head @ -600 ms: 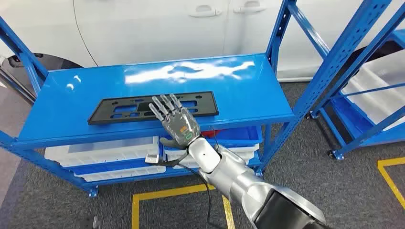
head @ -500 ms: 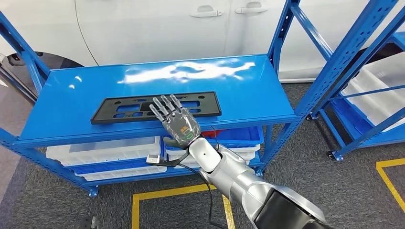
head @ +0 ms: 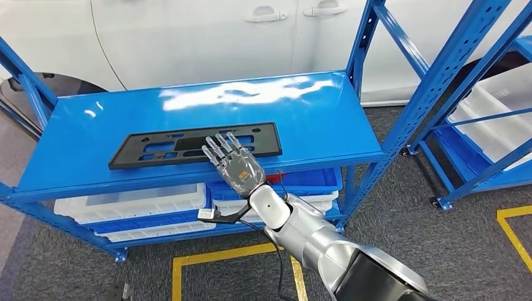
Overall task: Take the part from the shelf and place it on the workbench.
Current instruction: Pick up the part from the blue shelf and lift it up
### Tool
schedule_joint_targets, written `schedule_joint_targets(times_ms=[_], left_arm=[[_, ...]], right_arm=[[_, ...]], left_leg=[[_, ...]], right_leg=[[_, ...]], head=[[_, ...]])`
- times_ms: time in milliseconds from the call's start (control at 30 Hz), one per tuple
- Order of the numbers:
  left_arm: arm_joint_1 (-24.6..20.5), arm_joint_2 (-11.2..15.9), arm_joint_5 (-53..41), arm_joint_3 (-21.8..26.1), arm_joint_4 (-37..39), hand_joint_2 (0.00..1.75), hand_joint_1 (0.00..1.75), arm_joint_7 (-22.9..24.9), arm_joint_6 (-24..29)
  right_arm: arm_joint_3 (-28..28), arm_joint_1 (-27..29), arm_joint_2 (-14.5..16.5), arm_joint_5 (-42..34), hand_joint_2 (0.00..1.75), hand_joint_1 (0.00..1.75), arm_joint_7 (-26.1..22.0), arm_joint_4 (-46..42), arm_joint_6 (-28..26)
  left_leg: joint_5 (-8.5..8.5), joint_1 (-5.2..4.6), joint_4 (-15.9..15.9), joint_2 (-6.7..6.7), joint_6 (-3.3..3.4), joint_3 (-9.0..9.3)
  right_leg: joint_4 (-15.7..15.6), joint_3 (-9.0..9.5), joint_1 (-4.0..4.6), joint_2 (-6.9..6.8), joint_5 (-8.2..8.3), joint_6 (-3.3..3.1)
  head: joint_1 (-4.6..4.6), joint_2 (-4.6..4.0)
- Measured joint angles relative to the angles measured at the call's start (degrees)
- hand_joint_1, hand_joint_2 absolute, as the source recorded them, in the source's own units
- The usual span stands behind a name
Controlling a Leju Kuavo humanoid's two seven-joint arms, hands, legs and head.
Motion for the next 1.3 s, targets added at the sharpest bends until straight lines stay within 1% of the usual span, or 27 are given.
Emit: schedule_joint_targets(times_ms=[33, 100, 133, 167, 200, 267, 300, 333, 433, 500, 533, 600, 633, 667, 700, 767, 800, 833, 933, 1000, 1033, 1100, 1133, 1167, 1200, 1267, 1300], left_arm=[[0.0, 0.0, 0.0, 0.0, 0.0, 0.00, 0.00, 0.0, 0.0], [0.1, 0.0, 0.1, 0.0, 0.0, 0.00, 0.00, 0.1, 0.0], [0.1, 0.0, 0.1, 0.0, 0.0, 0.00, 0.00, 0.1, 0.0], [0.1, 0.0, 0.1, 0.0, 0.0, 0.00, 0.00, 0.1, 0.0], [0.2, 0.0, 0.1, 0.0, 0.0, 0.00, 0.00, 0.1, 0.0], [0.1, 0.0, 0.2, 0.0, 0.0, 0.00, 0.00, 0.1, 0.0], [0.1, 0.0, 0.2, 0.0, 0.0, 0.00, 0.00, 0.1, 0.0], [0.1, 0.0, 0.3, 0.0, 0.0, 0.00, 0.00, 0.1, 0.0], [0.2, 0.0, 0.4, 0.0, 0.1, 0.00, 0.00, 0.0, 0.1], [0.2, -0.1, 0.5, 0.0, 0.1, 0.00, 0.00, -0.1, 0.1], [0.2, -0.1, 0.5, 0.0, 0.1, 0.00, 0.00, -0.2, 0.1], [0.2, 0.0, 0.6, 0.1, 0.1, 0.00, 0.00, -0.2, 0.1], [0.3, 0.0, 0.6, 0.1, 0.1, 0.00, 0.00, -0.3, 0.1], [0.3, 0.0, 0.6, 0.1, 0.1, 0.00, 0.00, -0.3, 0.1], [0.3, 0.0, 0.6, 0.1, 0.1, 0.00, 0.00, -0.3, 0.1], [0.3, -0.1, 0.5, 0.1, 0.1, 0.00, 0.00, -0.3, 0.0], [0.3, -0.1, 0.5, 0.1, 0.1, 0.00, 0.00, -0.3, 0.0], [0.2, -0.2, 0.4, 0.1, 0.1, 0.00, 0.00, -0.4, 0.0], [0.2, -0.2, 0.4, 0.1, 0.1, 0.00, 0.00, -0.3, 0.0], [0.1, -0.2, 0.4, 0.1, 0.1, 0.00, 0.00, -0.3, 0.0], [0.1, -0.2, 0.4, 0.1, 0.1, 0.00, 0.00, -0.3, 0.0], [0.1, -0.2, 0.4, 0.1, 0.1, 0.00, 0.00, -0.3, 0.0], [0.2, -0.2, 0.4, 0.1, 0.1, 0.00, 0.00, -0.3, 0.0], [0.2, -0.2, 0.4, 0.1, 0.1, 0.00, 0.00, -0.3, 0.0], [0.3, -0.2, 0.5, 0.1, 0.1, 0.00, 0.00, -0.2, 0.0], [0.3, -0.1, 0.5, 0.1, 0.1, 0.00, 0.00, -0.2, 0.2], [0.3, -0.1, 0.6, 0.1, 0.1, 0.00, 0.00, -0.2, 0.3]], right_arm=[[0.2, 0.0, 0.2, 0.0, 1.75, 0.00, 0.1, 0.0, 0.0], [0.6, 0.1, 0.5, 0.0, 1.75, 0.00, 0.3, 0.2, 0.0], [0.8, 0.2, 0.5, 0.0, 1.75, 0.00, 0.3, 0.2, 0.0], [0.9, 0.3, 0.6, 0.0, 1.75, 0.00, 0.3, 0.3, 0.0], [0.9, 0.3, 0.6, 0.0, 1.75, 0.00, 0.4, 0.4, 0.0], [1.0, 0.3, 0.7, 0.0, 1.75, 0.00, 0.4, 0.5, 0.0], [1.0, 0.3, 0.8, 0.0, 1.75, 0.00, 0.3, 0.5, 0.0], [1.0, 0.2, 0.8, 0.0, 1.75, 0.00, 0.2, 0.5, 0.0], [1.2, 0.2, 1.1, 0.0, 1.75, 0.00, -0.2, 0.5, -0.2], [1.3, 0.1, 1.3, 0.0, 1.75, 0.00, -0.5, 0.5, -0.2], [1.3, 0.1, 1.3, 0.0, 1.75, 0.00, -0.7, 0.5, -0.2], [1.3, 0.2, 1.4, 0.0, 1.75, 0.00, -1.1, 0.5, -0.3], [1.3, 0.3, 1.4, 0.0, 1.75, 0.00, -1.3, 0.6, -0.3], [1.3, 0.3, 1.4, 0.0, 1.75, 0.00, -1.4, 0.6, -0.2], [1.4, 0.4, 1.5, 0.0, 1.75, 0.00, -1.5, 0.6, -0.2], [1.4, 0.2, 1.6, 0.0, 1.75, 0.00, -1.6, 0.6, -0.2], [1.4, 0.1, 1.7, 0.0, 1.75, 0.00, -1.6, 0.6, -0.2], [1.4, 0.0, 1.8, 0.0, 1.75, 0.00, -1.6, 0.6, -0.1], [1.8, 0.0, 2.0, 0.0, 1.75, 0.00, -1.6, 0.6, 0.0], [2.1, -0.1, 2.2, 0.0, 1.75, 0.00, -1.6, 0.6, 0.1], [2.3, -0.1, 2.4, 0.0, 1.75, 0.00, -1.6, 0.6, 0.1], [2.8, 0.0, 2.7, 0.0, 1.75, 0.00, -1.7, 0.6, 0.1], [3.0, 0.1, 2.7, 0.0, 1.75, 0.00, -1.7, 0.7, 0.1], [3.2, 0.3, 2.7, 0.0, 1.75, 0.00, -1.8, 0.7, 0.1], [3.5, 0.4, 2.8, 0.0, 1.75, 0.00, -1.8, 0.7, 0.0], [3.8, 0.4, 3.0, 0.0, 1.75, 0.00, -2.0, 0.8, 0.0], [3.9, 0.3, 3.1, 0.0, 1.75, 0.00, -2.1, 0.8, 0.0]], left_leg=[[-1.60, 0.10, 3.1, 0.01, -0.24, -1.43], [-4.71, 0.24, 10.8, 0.00, -0.65, -5.45], [-5.11, 0.29, 13.1, 0.00, -0.79, -6.88], [-4.32, 0.32, 13.3, 0.01, -0.88, -7.32], [-2.41, 0.37, 11.0, 0.01, -0.91, -6.52], [1.82, 0.41, 2.9, -0.01, -0.80, -2.99], [3.00, 0.36, -0.1, -0.08, -0.51, -1.60], [3.40, 0.28, -1.8, -0.16, -0.18, -0.89], [3.42, 0.23, -2.2, -0.27, 0.96, -0.85], [3.62, 0.41, -2.5, -0.22, 1.73, -0.76], [3.68, 0.43, -2.5, -0.19, 2.01, -0.73], [3.66, 0.32, -2.5, -0.17, 2.27, -0.77], [3.65, 0.28, -2.5, -0.18, 2.29, -0.77], [3.64, 0.25, -2.5, -0.21, 2.29, -0.75], [3.62, 0.22, -2.5, -0.25, 2.27, -0.72], [3.51, 0.15, -2.5, -0.32, 2.10, -0.59], [3.42, 0.03, -2.4, -0.34, 1.90, -0.57], [3.34, -0.07, -2.3, -0.34, 1.65, -0.59], [3.18, -0.06, -2.4, -0.26, 0.66, -0.58], [1.93, 0.08, -0.9, -0.21, -0.01, -1.15], [0.49, 0.15, 1.6, -0.20, -0.30, -2.20], [-2.92, 0.27, 8.9, -0.19, -0.78, -5.63], [-3.89, 0.32, 12.0, -0.19, -0.92, -7.21], [-3.84, 0.33, 13.4, -0.19, -1.00, -8.04], [-2.79, 0.33, 12.8, -0.19, -1.01, -7.88], [1.33, 0.32, 5.6, -0.15, -0.78, -4.67], [2.75, 0.21, 1.8, -0.13, -0.56, -2.81]], right_leg=[[-0.1, 0.20, -0.07, -0.03, -0.05, -0.20], [-0.1, 0.30, -0.03, -0.03, -0.21, -0.42], [-0.1, 0.33, -0.01, -0.01, -0.28, -0.44], [0.0, 0.39, -0.01, 0.04, -0.37, -0.39], [0.1, 0.49, -0.04, 0.09, -0.50, -0.27], [0.5, 0.63, 0.01, 0.20, -0.89, 0.14], [0.7, 0.59, 0.12, 0.26, -1.02, 0.40], [0.8, 0.50, 0.25, 0.30, -1.07, 0.65], [0.8, 0.37, 0.34, 0.33, -1.10, 1.45], [3.1, -0.56, 0.20, 0.23, -2.78, 2.01], [6.2, -1.93, 0.09, 0.17, -4.54, 2.21], [14.4, -5.73, -0.02, 0.10, -8.22, 2.44], [17.3, -7.19, -0.04, 0.10, -9.05, 2.47], [18.1, -7.65, -0.04, 0.10, -8.72, 2.41], [16.6, -6.97, -0.03, 0.10, -7.34, 2.24], [8.4, -3.11, 0.10, 0.09, -3.37, 1.59], [4.6, -1.29, 0.24, 0.04, -2.01, 1.29], [2.1, -0.13, 0.38, 0.01, -1.35, 1.06], [0.8, 0.41, 0.56, 0.05, -1.22, 0.49], [0.3, 0.73, 0.29, 0.03, -1.00, -0.09], [0.1, 0.89, 0.13, -0.01, -0.93, -0.30], [0.1, 0.95, 0.15, -0.02, -1.01, -0.53], [0.1, 0.97, 0.18, -0.02, -1.06, -0.58], [0.1, 1.00, 0.20, 0.00, -1.12, -0.60], [0.2, 1.06, 0.20, 0.04, -1.20, -0.57], [0.3, 1.33, 0.19, 0.12, -1.51, -0.35], [0.5, 1.42, 0.31, 0.17, -1.70, -0.16]], head=[[0.00, 0.00], [0.00, 0.00], [0.00, 0.00], [0.00, 0.00], [0.00, 0.00], [0.00, 0.00], [0.00, 0.00], [0.01, 0.00], [0.01, 0.00], [0.00, -0.01], [0.00, -0.01], [0.00, -0.01], [0.00, -0.01], [0.00, -0.02], [0.00, -0.01], [0.01, -0.01], [0.00, -0.01], [0.00, -0.01], [0.00, -0.01], [0.01, -0.01], [0.01, -0.01], [0.00, -0.01], [0.00, -0.01], [0.00, -0.01], [0.00, -0.02], [0.00, -0.01], [0.00, -0.01]])
